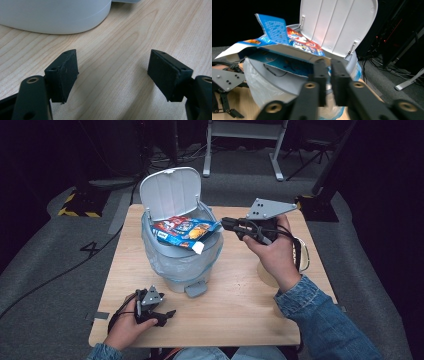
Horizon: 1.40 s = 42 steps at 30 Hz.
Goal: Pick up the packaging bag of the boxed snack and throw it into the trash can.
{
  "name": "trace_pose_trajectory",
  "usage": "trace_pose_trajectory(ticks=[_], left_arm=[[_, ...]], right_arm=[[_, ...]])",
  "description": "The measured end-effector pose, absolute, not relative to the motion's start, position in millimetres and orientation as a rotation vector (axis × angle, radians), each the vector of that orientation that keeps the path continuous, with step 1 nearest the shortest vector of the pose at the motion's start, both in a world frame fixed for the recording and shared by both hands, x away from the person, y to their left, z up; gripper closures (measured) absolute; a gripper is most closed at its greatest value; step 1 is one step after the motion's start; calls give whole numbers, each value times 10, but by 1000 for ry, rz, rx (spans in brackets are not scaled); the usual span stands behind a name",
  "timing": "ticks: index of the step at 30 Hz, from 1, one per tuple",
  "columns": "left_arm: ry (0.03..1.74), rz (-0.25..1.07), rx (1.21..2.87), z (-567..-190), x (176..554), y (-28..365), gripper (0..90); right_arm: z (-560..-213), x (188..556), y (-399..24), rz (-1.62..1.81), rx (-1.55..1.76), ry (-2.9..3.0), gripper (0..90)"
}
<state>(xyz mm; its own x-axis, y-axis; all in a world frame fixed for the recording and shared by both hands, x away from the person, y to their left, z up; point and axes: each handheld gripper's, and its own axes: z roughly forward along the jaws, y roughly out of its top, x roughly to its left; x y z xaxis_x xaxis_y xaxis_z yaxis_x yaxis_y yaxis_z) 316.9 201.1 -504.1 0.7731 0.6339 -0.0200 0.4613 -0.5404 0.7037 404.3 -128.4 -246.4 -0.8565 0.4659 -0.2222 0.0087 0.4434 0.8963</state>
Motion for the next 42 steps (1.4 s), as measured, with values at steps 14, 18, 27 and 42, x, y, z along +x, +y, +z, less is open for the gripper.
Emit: trace_pose_trajectory(ticks=[14, 18, 27, 42], left_arm=[[811, 308, 2240, -5041, 3168, 2011, 248], [811, 308, 2240, -5040, 3169, 2012, 248], [810, 307, 2240, -5041, 3169, 2011, 245], [810, 305, 2241, -5040, 3166, 2011, 245]], right_arm=[[-2495, 4038, -1182, 1310, 304, 2254, 589], [-2490, 4017, -1166, 1302, 287, 2261, 772], [-2453, 3987, -1213, 1402, 297, 2276, 900], [-2494, 4232, -1110, 1396, 505, 2138, 540]])
